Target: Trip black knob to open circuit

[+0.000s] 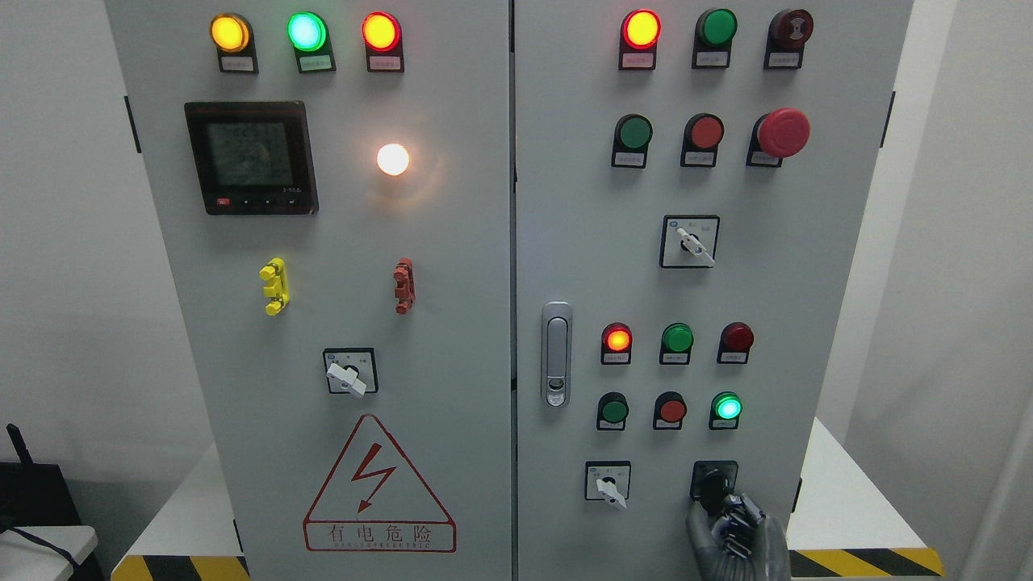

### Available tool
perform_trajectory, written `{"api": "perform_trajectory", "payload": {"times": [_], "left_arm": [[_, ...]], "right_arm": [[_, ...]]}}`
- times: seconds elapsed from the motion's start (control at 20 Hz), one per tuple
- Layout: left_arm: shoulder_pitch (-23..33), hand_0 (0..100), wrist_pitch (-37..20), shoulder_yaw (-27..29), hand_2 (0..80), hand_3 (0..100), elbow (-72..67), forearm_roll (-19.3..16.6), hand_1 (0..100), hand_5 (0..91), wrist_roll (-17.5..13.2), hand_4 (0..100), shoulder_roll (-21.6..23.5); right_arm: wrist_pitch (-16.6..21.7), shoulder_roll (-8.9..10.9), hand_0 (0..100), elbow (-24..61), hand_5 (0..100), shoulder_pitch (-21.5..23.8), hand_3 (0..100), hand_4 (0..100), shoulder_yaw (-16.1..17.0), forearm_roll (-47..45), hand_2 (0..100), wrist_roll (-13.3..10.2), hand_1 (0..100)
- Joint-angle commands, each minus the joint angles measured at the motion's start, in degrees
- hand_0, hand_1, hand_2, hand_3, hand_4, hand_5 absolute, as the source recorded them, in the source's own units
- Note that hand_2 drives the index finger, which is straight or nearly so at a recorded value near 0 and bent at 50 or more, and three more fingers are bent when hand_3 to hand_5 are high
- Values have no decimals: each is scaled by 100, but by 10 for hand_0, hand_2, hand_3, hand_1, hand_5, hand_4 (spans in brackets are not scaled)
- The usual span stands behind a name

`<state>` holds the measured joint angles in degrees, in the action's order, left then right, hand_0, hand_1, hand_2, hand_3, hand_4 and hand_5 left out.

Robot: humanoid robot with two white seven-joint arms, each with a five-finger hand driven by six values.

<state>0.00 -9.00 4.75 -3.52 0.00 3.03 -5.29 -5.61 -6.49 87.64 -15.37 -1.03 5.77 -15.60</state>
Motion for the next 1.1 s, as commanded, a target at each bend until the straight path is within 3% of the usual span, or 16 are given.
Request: {"api": "perform_trajectory", "payload": {"times": [0.0, 1.05], "left_arm": [[-44, 120, 4, 0, 0, 0, 0, -185, 389, 0, 4, 0, 2], [-44, 120, 4, 0, 0, 0, 0, -185, 389, 0, 4, 0, -7]], "right_arm": [[25, 7, 627, 7, 980, -10, 941, 948, -47, 3, 656, -14, 843], [139, 7, 591, 7, 985, -1, 917, 940, -47, 12, 610, -22, 839]]}}
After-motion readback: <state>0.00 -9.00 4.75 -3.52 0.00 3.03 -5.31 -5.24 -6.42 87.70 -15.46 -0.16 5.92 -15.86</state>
